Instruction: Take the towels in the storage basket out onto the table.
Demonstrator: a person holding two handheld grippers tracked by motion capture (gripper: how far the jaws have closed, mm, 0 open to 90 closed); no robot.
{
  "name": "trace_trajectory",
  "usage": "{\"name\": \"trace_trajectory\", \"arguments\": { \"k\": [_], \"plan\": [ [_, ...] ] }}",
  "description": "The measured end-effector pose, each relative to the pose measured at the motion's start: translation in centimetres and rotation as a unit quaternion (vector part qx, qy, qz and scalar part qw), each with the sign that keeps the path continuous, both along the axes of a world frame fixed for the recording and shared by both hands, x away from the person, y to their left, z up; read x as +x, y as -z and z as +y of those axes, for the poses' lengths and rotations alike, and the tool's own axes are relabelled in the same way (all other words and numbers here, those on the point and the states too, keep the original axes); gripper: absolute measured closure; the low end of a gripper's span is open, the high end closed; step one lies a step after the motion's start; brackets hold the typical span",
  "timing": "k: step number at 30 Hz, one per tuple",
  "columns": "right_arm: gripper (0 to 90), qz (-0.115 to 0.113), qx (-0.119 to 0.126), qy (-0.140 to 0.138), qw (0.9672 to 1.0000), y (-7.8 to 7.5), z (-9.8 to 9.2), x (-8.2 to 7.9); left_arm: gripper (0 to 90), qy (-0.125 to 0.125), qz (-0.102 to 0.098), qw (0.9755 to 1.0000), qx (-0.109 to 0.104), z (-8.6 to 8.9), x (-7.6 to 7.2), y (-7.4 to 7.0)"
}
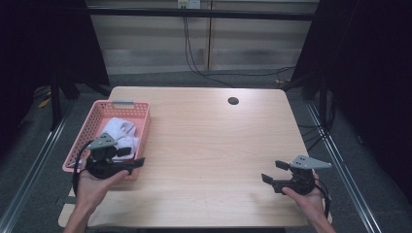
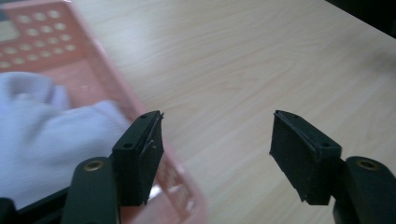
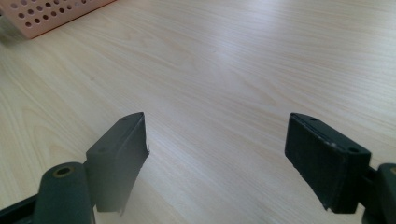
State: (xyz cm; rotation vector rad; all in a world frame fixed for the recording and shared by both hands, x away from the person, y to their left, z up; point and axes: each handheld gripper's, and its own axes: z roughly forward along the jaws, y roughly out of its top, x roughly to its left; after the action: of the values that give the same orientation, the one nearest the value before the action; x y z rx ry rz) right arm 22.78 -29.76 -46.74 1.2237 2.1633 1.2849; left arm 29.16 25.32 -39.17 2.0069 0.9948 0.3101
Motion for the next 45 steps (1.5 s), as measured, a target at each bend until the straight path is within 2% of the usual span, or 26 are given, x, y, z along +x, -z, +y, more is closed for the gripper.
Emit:
{"name": "trace_trajectory", "arguments": {
  "k": [2,6,9,12,17,18,20,21,22,23,25,27,29,32,33,34,35,37,38,39,40,41,42,43,44,45],
  "plan": [
    [20.4,0.0,-0.004,-0.008,1.0,0.1,0.2,0.1,33.6,-0.022,0.004,0.9997,0.0,1.0,0.5,-0.1],
    [19.9,0.005,-0.005,-0.011,0.9999,0.2,0.7,0.2,30.6,-0.036,0.011,0.9992,0.016,2.7,1.3,-0.5],
    [22.8,-0.008,-0.006,-0.001,0.9999,0.0,0.8,0.1,27.4,-0.048,0.018,0.9984,0.025,3.9,2.0,-1.0],
    [22.2,-0.006,-0.004,0.002,1.0,0.1,0.7,0.2,23.7,-0.061,0.022,0.9974,0.032,4.8,2.6,-1.4],
    [20.9,0.0,-0.008,-0.008,0.9999,0.3,0.9,0.4,20.2,-0.062,0.042,0.9956,0.057,5.5,3.8,-1.8],
    [20.7,0.002,-0.009,-0.008,0.9999,0.3,1.0,0.4,20.9,-0.067,0.044,0.9951,0.057,6.0,4.4,-1.6],
    [20.7,0.002,-0.009,-0.011,0.9999,0.3,1.0,0.4,21.3,-0.067,0.044,0.9951,0.057,6.0,4.4,-1.6],
    [20.4,0.002,-0.009,-0.011,0.9999,0.3,1.0,0.4,21.3,-0.071,0.051,0.9947,0.054,6.3,4.8,-1.3],
    [20.3,0.004,-0.009,-0.01,0.9999,0.4,1.0,0.4,19.0,-0.083,0.065,0.9929,0.055,6.8,5.5,-0.5],
    [20.2,0.006,-0.007,-0.01,0.9999,0.4,1.0,0.4,19.2,-0.086,0.064,0.9922,0.064,7.0,5.9,-0.1],
    [20.1,0.008,-0.009,-0.009,0.9999,0.4,1.0,0.4,18.2,-0.089,0.067,0.9918,0.062,7.1,6.4,0.5],
    [20.1,0.007,-0.008,-0.01,0.9999,0.5,1.0,0.5,17.7,-0.088,0.063,0.9918,0.068,7.1,6.5,0.6],
    [20.1,0.009,-0.008,-0.012,0.9999,0.6,1.1,0.5,17.5,-0.082,0.071,0.9914,0.073,6.9,7.1,1.0],
    [20.1,0.009,-0.01,-0.013,0.9998,0.6,1.1,0.6,16.7,-0.081,0.09,0.988,0.095,6.7,8.0,1.8],
    [20.2,0.009,-0.008,-0.012,0.9998,0.5,1.2,0.5,16.5,-0.075,0.107,0.9866,0.097,6.6,8.4,2.3],
    [20.2,0.009,-0.008,-0.012,0.9998,0.5,1.2,0.5,16.3,-0.075,0.107,0.9866,0.097,6.6,8.4,2.3],
    [20.2,0.009,-0.009,-0.012,0.9998,0.5,1.2,0.5,16.3,-0.066,0.116,0.986,0.1,6.6,8.6,2.6],
    [20.2,0.014,-0.014,-0.008,0.9998,0.6,1.2,0.5,15.3,-0.072,0.127,0.983,0.111,6.3,8.8,3.0],
    [20.2,0.014,-0.014,-0.008,0.9998,0.6,1.2,0.5,15.3,-0.066,0.13,0.9823,0.117,6.1,8.8,3.1],
    [20.2,0.018,-0.018,-0.009,0.9996,0.7,1.2,0.6,13.0,-0.062,0.138,0.9804,0.125,5.7,8.9,3.4],
    [20.2,0.018,-0.018,-0.009,0.9996,0.7,1.2,0.6,9.8,-0.062,0.138,0.9804,0.125,5.7,8.9,3.4],
    [20.1,0.018,-0.016,-0.008,0.9997,0.7,1.2,0.6,7.4,-0.06,0.158,0.9746,0.147,5.3,9.4,3.9],
    [19.9,0.019,-0.016,-0.007,0.9997,0.7,1.2,0.7,5.7,-0.06,0.158,0.9746,0.147,5.3,9.4,3.9],
    [19.4,0.021,-0.015,-0.009,0.9996,0.7,1.3,0.7,3.7,-0.051,0.17,0.9712,0.159,4.8,9.9,4.2],
    [19.4,0.021,-0.015,-0.009,0.9996,0.7,1.3,0.7,0.9,-0.051,0.17,0.9712,0.159,4.8,9.9,4.2],
    [19.5,0.021,-0.015,-0.009,0.9996,0.7,1.3,0.7,0.0,-0.046,0.192,0.9653,0.171,4.4,10.5,4.8]
  ]
}}
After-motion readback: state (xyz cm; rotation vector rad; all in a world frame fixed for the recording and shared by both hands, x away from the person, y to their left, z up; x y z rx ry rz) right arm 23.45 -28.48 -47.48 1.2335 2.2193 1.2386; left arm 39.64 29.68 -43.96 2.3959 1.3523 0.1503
